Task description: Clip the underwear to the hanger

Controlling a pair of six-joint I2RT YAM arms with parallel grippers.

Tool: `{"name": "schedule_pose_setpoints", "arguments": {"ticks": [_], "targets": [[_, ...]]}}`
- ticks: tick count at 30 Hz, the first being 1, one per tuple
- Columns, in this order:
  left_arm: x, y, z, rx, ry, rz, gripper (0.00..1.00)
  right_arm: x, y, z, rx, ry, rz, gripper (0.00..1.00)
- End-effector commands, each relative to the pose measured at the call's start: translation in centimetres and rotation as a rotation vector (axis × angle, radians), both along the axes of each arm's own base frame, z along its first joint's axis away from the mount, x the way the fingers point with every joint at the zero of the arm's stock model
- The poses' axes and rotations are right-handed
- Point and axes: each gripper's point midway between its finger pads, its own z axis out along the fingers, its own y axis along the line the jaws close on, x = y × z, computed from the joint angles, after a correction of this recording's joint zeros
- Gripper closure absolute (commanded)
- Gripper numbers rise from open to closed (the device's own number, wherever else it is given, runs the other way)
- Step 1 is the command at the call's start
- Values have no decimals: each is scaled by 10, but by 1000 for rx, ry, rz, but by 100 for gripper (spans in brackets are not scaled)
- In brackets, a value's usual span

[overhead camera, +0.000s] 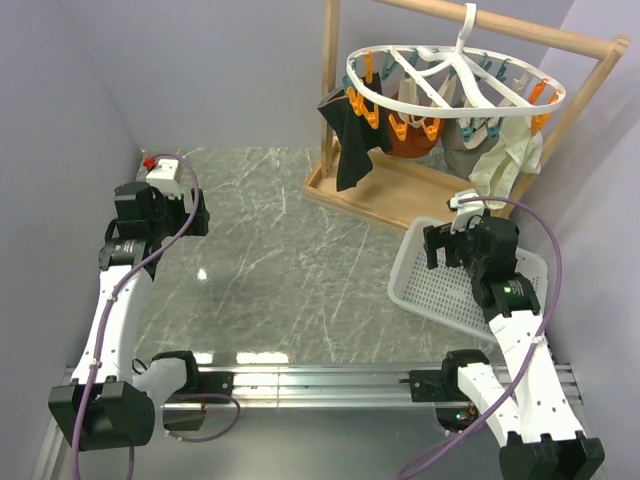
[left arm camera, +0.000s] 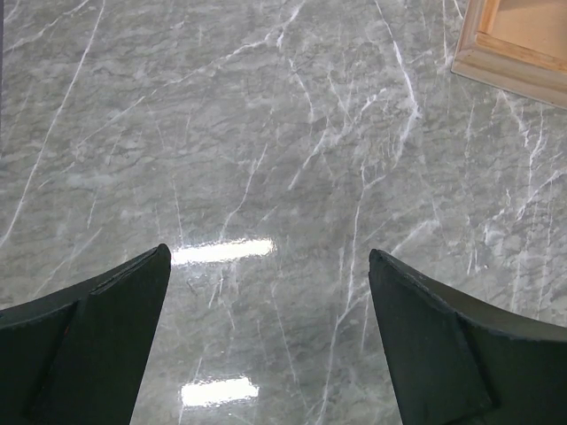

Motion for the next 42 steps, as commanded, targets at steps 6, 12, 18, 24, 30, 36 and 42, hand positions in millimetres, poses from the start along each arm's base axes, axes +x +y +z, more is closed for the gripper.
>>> {"name": "schedule_pose_setpoints", "arguments": {"ticks": [6,12,18,24,30,36,42], "targets": [[7,-4,14,8,-40,-34,1,-5,-18,5,-133,103,-11,0],[16,-3,25,-14,-50,-14,1,-8,-62,-21,-210,267,-100,0],[27,4,45,-53,-111,70,1,-14,-135,-61,-289,459,-254,0],[24,-1,55,-21,-161,12,1,-19,-166,-110,-282,597,-310,1],[22,-4,52,-24,-127,-9,1,-28,-164,-162,-228,720,-300,3],[22,-2,50,13,-115,-19,1,-42,-161,-187,-192,805,-305,31],[21,-5,52,9,-118,-39,1,-26,-146,-110,-132,651,-260,97]]}}
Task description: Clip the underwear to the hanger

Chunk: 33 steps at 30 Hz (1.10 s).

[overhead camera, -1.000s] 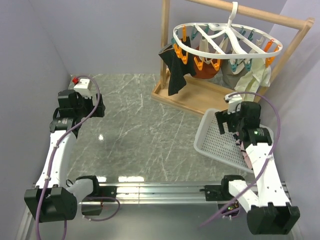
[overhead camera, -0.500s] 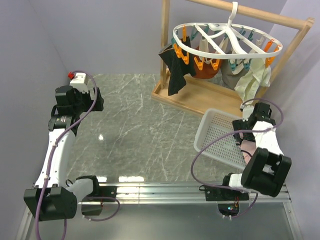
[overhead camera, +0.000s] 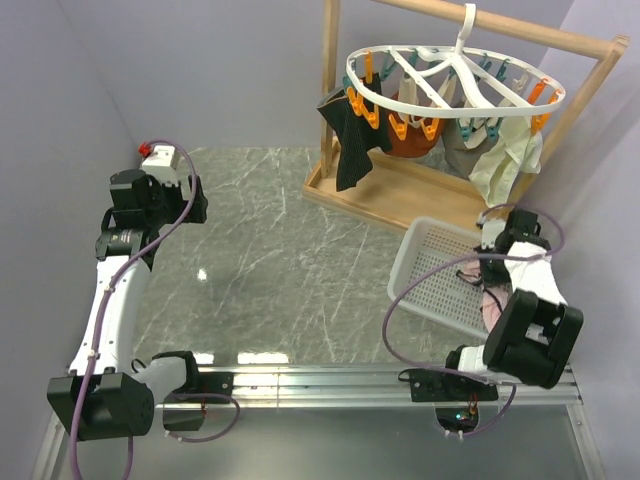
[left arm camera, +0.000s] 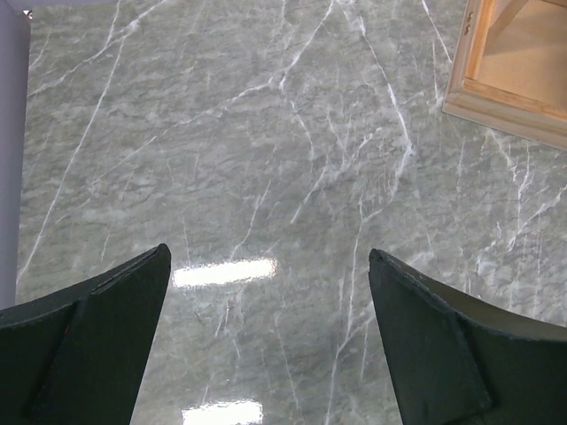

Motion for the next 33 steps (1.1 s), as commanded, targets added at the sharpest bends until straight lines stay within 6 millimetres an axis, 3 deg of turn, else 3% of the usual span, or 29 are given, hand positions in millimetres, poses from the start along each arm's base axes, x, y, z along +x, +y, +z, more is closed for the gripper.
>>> {"name": "schedule_pose_setpoints", "arguments": {"ticks": [1,3,6,10,15,17,18,20,21,24,25,29,31,33], "targets": [[2,-6,24,8,-59,-42,1,25,8,76,19,-195,34,100],[3,-9,25,-1,-55,-60,1,29,16,111,33,-256,61,100],[2,-14,22,-14,-35,-85,1,34,32,143,76,-305,114,100],[1,-18,22,-35,-20,-99,1,38,74,174,173,-378,244,100],[-1,-31,27,-129,3,-150,1,43,166,205,282,-469,528,100],[0,-36,24,-167,39,-185,1,45,195,210,313,-474,607,100],[-3,-39,23,-200,61,-196,1,47,220,211,336,-458,673,100],[-1,-40,28,-258,76,-215,1,50,242,213,353,-443,725,100],[0,-35,30,-276,76,-208,1,52,266,214,370,-438,780,100],[0,-35,31,-339,89,-236,1,59,306,215,387,-464,846,100],[-1,-32,31,-356,95,-232,1,56,329,205,376,-435,894,100],[-1,-28,19,-373,138,-234,1,62,391,175,324,-430,957,100],[-2,-27,13,-371,154,-235,1,65,422,149,288,-389,984,86],[-5,-27,3,-360,181,-246,1,46,450,121,274,-300,1046,56]]}}
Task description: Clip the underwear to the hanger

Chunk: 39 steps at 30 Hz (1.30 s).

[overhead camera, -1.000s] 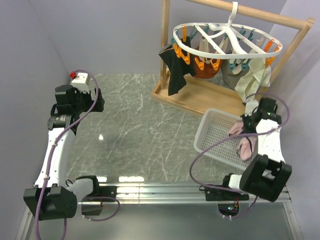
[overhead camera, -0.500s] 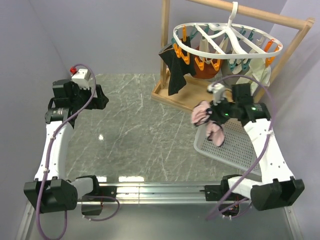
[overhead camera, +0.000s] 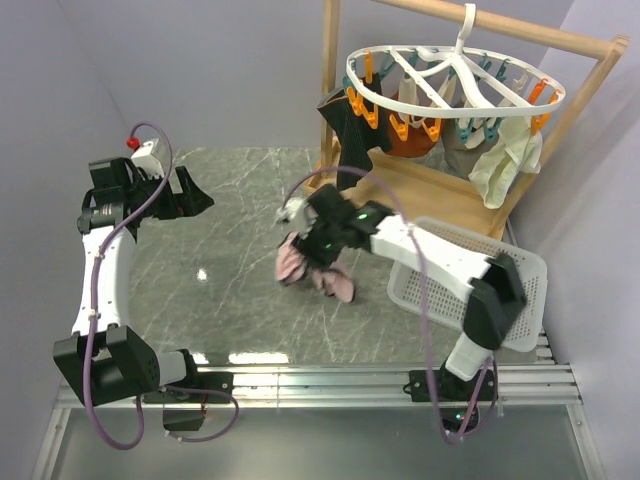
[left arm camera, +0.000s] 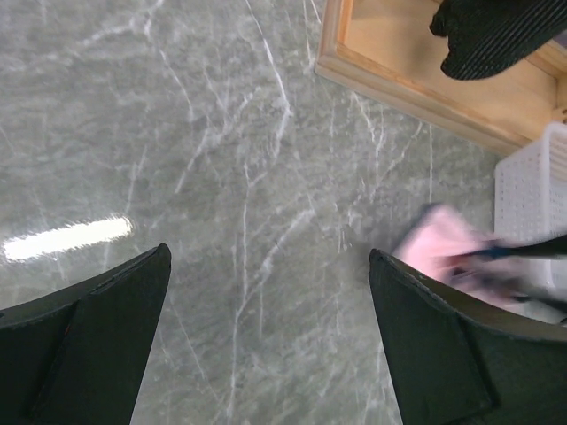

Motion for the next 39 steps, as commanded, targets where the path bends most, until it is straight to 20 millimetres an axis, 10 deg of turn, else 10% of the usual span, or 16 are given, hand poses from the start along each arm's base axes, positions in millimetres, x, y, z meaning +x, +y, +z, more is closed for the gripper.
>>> {"name": "schedule_pose_setpoints", "arguments": {"ticks": [1,2,6,17,26,35,39], "targets": [[-7,-7,3,-9,-3,-69,1,-4,41,-13,-22,-27,20,37],[-8,-6,-3,10,7,-85,1,-18,48,-20,-27,-2,59,7],[-24,-13,-41,49,104,-169,1,-42,39,-24,48,116,71,2],[-54,-82,-167,111,466,-386,30,-11,-5,-77,-1,337,-201,36],[-72,-96,-199,140,576,-468,49,-19,14,-89,44,430,-139,39],[-67,-88,-228,188,687,-389,45,-5,26,-106,24,442,-160,39],[-70,-99,-237,157,718,-420,50,-4,30,-107,28,451,-148,57]]}}
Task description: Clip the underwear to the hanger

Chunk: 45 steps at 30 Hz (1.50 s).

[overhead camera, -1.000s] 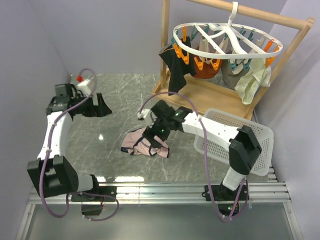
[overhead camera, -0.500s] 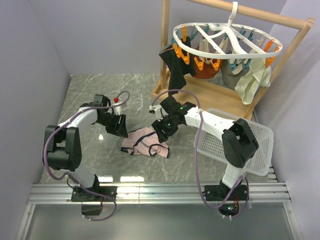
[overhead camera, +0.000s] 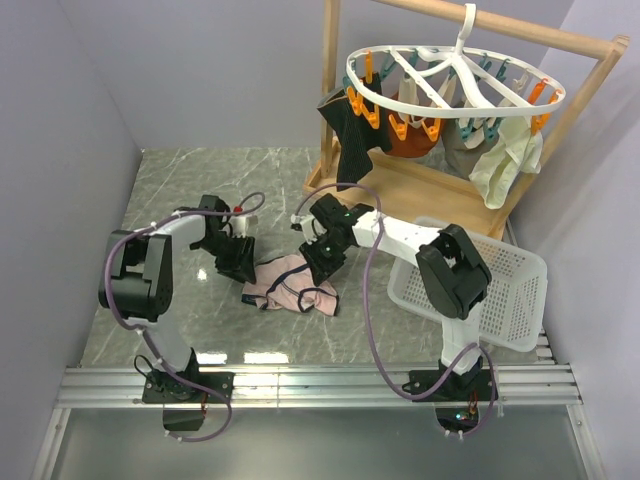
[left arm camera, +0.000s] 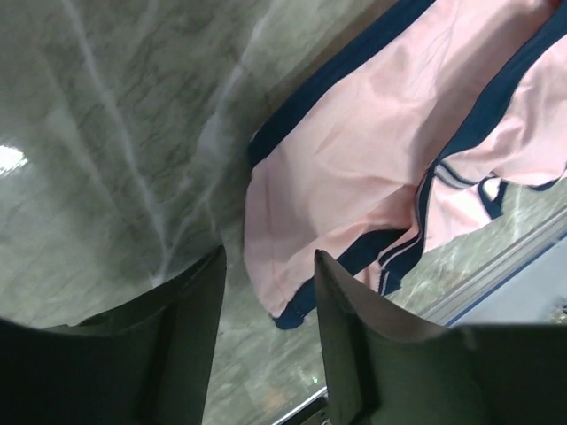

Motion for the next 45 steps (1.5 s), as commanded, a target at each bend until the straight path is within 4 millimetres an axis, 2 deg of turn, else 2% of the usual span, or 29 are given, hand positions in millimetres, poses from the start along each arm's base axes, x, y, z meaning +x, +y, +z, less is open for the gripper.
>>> {"name": "schedule_pose_setpoints", "arguments": {"ticks": [1,3,4,5,7,10,11,14,17,20,22,23,24,25,26,27,28,29,30,31,33,35,36,38,39,40,42,43,45], "targets": [[9,-11,-5,-24,6,1,52,12,19,21,68,-47,14,69],[10,-17,-4,-61,21,8,65,16,21,26,77,-61,16,87],[12,-19,-5,-71,25,12,70,17,22,28,76,-69,15,100],[18,-20,-1,-73,9,14,86,19,22,34,80,-81,18,100],[29,-17,11,-71,-35,20,100,26,20,42,89,-112,10,100],[53,-6,39,-75,-112,62,100,37,14,67,126,-187,7,100],[59,-2,48,-75,-125,79,100,40,9,83,150,-222,3,100],[65,17,59,-85,-129,139,100,37,-2,102,167,-308,43,100],[54,19,55,-86,-92,149,100,27,-13,105,150,-388,115,100],[41,19,42,-91,-48,155,100,11,-19,87,82,-464,229,100],[36,18,33,-94,-18,154,100,-9,-13,76,53,-483,314,100],[32,17,30,-98,1,149,97,-22,-15,65,32,-486,370,100],[29,16,29,-102,17,144,91,-29,-15,59,20,-489,403,90],[24,16,27,-106,39,126,82,-44,-16,46,-5,-483,466,81],[24,16,29,-109,36,113,64,-49,-18,43,-13,-488,485,74],[23,15,31,-115,30,97,55,-51,-21,39,-23,-492,496,63],[27,23,39,-120,-13,91,47,-53,-27,34,-38,-490,497,59],[27,25,50,-155,-30,86,35,-52,-30,37,-40,-505,489,55],[28,27,58,-173,-60,68,29,-52,-32,40,-40,-514,479,50],[32,31,71,-174,-129,32,24,-52,-36,47,-33,-526,457,49],[31,40,87,-190,-211,-37,22,-52,-36,56,-11,-542,427,48],[29,45,93,-165,-276,-107,23,-49,-32,68,36,-548,362,49],[28,49,97,-136,-370,-208,24,-49,-30,71,53,-542,349,50],[17,52,90,-115,-444,-313,26,-47,-24,73,90,-524,307,52],[17,53,97,-89,-578,-447,26,-49,-21,72,103,-515,313,54],[8,52,89,-84,-607,-498,26,-50,-19,65,102,-489,307,55],[8,51,93,-49,-765,-659,27,-53,-12,62,127,-463,304,56],[-1,51,84,-50,-781,-717,27,-53,-9,58,129,-446,289,56],[-6,52,76,-26,-863,-884,28,-48,-2,57,150,-462,273,55]]}}
